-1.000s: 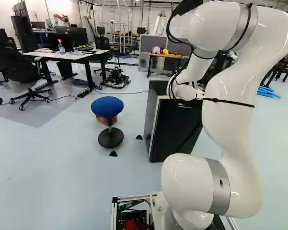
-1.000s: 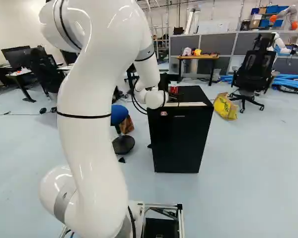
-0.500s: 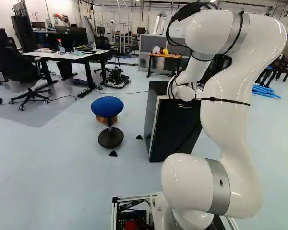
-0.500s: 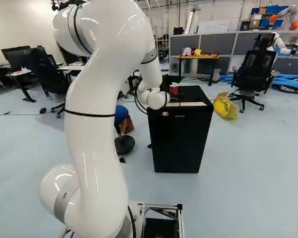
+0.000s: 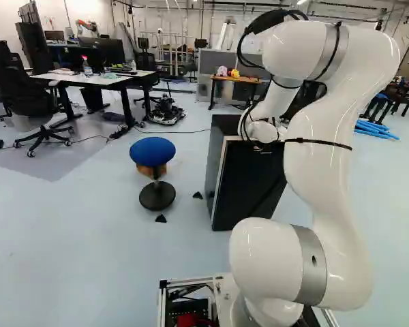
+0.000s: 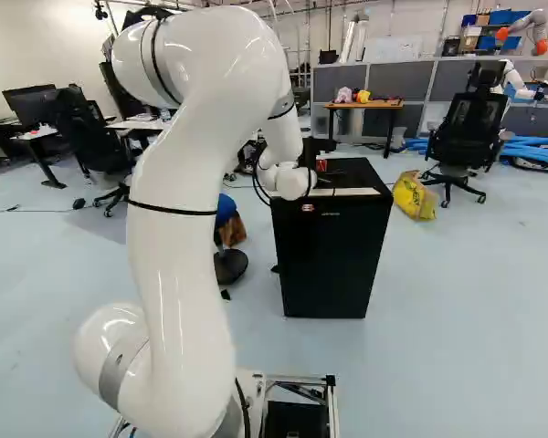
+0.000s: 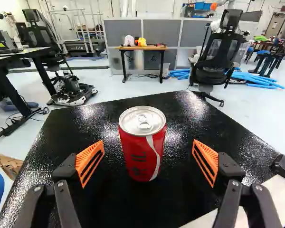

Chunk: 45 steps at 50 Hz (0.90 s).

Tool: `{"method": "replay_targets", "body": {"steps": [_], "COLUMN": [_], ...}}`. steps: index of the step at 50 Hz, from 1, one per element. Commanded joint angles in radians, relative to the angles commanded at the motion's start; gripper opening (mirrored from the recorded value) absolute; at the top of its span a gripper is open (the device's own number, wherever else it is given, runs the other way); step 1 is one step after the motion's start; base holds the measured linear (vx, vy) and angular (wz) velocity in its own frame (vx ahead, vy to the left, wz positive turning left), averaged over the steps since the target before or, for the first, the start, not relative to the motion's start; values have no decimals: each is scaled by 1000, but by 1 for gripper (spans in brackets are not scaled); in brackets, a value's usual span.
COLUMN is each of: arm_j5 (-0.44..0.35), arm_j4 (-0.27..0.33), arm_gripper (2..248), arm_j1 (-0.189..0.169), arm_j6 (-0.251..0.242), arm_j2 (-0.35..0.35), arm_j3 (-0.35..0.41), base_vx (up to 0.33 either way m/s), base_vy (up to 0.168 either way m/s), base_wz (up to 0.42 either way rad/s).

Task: Grab a drink from the fridge

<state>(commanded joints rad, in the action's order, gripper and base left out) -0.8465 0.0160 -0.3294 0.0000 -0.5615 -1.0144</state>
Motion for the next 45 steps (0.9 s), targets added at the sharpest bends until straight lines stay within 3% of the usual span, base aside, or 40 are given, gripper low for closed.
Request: {"method": "replay_targets", "body": {"steps": [3,4,9,10,14,15,19,20,24,25,45], "arm_j5": [0,0,0,0,0,0,0,0,0,0,0], "arm_j4": [0,0,0,0,0,0,0,0,0,0,0], "arm_gripper": [247,223,223,185,185,147,147,109,109,99,99], "arm_j1": [0,0,0,0,0,0,0,0,0,0,0], "arm_j6": [0,0,0,0,0,0,0,0,0,0,0], "arm_j2": [0,0,0,0,0,0,0,0,0,0,35], "arm_j3": [0,0,0,0,0,0,0,0,0,0,4], "base_vx": [0,0,0,0,0,0,0,0,0,0,0], "base_vy": [0,0,0,0,0,0,0,0,0,0,0], "base_wz": [0,0,0,0,0,0,0,0,0,0,0]}}
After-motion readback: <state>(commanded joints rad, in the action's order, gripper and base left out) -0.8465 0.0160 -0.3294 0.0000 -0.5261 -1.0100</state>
